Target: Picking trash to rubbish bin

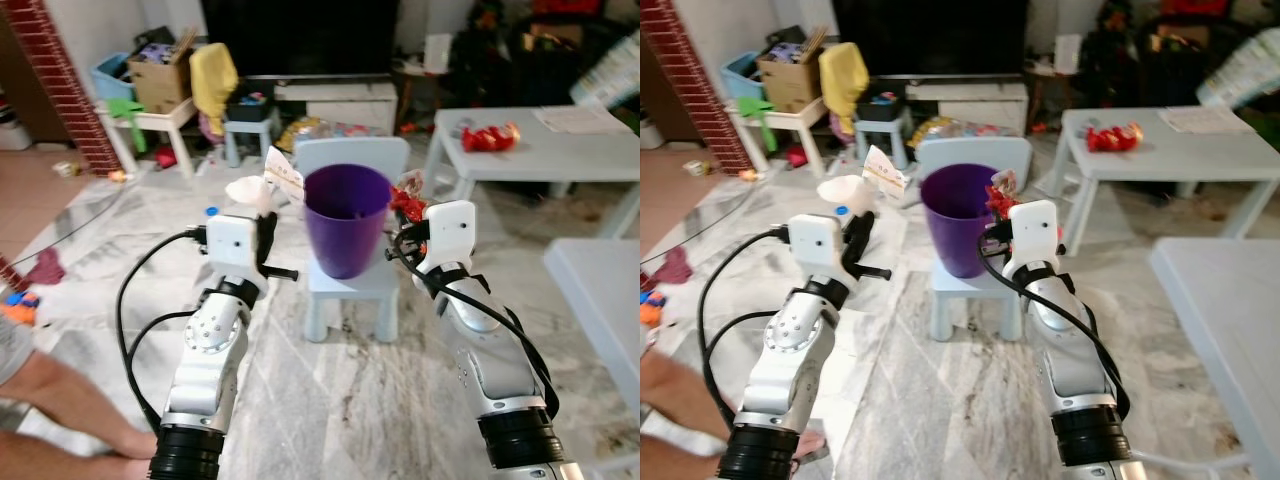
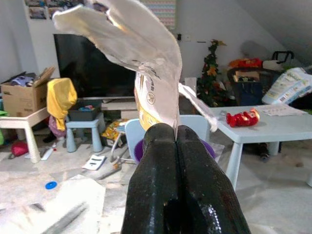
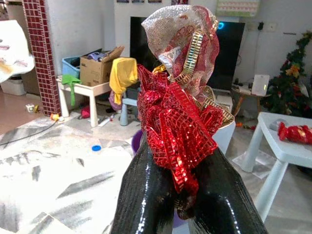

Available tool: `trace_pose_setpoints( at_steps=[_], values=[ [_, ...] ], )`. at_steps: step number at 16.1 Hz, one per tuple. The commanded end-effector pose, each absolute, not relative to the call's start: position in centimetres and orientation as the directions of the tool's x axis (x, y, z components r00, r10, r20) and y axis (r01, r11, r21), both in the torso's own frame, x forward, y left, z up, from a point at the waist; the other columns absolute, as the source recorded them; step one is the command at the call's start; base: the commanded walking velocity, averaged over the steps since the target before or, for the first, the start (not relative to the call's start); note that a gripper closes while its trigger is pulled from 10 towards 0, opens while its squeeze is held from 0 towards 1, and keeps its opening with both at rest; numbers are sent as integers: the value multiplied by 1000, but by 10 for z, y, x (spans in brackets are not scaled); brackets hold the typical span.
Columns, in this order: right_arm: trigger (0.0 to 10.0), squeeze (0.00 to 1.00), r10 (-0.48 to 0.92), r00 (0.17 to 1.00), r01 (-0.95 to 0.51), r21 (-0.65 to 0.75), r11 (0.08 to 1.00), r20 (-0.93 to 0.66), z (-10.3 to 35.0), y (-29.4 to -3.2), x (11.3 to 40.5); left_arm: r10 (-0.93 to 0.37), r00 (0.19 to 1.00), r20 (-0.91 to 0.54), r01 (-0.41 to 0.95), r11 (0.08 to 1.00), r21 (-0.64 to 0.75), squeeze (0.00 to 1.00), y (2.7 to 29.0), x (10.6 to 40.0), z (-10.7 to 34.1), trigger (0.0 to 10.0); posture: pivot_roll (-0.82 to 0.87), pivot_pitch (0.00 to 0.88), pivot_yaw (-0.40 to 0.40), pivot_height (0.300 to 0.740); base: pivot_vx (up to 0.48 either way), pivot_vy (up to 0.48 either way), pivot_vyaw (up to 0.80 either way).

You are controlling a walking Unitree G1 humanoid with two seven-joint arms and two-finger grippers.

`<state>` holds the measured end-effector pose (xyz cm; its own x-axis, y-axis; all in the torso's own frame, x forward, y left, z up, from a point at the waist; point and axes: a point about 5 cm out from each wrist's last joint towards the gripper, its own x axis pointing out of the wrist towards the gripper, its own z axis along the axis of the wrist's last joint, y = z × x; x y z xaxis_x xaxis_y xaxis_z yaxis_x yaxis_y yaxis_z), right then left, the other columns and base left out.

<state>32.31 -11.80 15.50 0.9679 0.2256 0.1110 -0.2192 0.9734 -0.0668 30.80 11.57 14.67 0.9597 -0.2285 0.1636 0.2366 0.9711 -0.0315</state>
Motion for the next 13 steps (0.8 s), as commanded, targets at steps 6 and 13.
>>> trace_pose_setpoints(
  at_steps=[6, 13],
  values=[
    [0, 0, 214, 968, -205, -75, 976, 133, 162, -122, 326, -210, 961, 180, 227, 971, -80, 0, 118, 315, 152, 0, -55, 0, 20, 740, 292, 0, 0],
    [0, 0, 225, 965, -216, -80, 973, 136, 163, -120, 327, -206, 961, 183, 223, 971, -81, 0, 120, 317, 152, 0, -48, 0, 20, 740, 480, 0, 0]
  ],
)
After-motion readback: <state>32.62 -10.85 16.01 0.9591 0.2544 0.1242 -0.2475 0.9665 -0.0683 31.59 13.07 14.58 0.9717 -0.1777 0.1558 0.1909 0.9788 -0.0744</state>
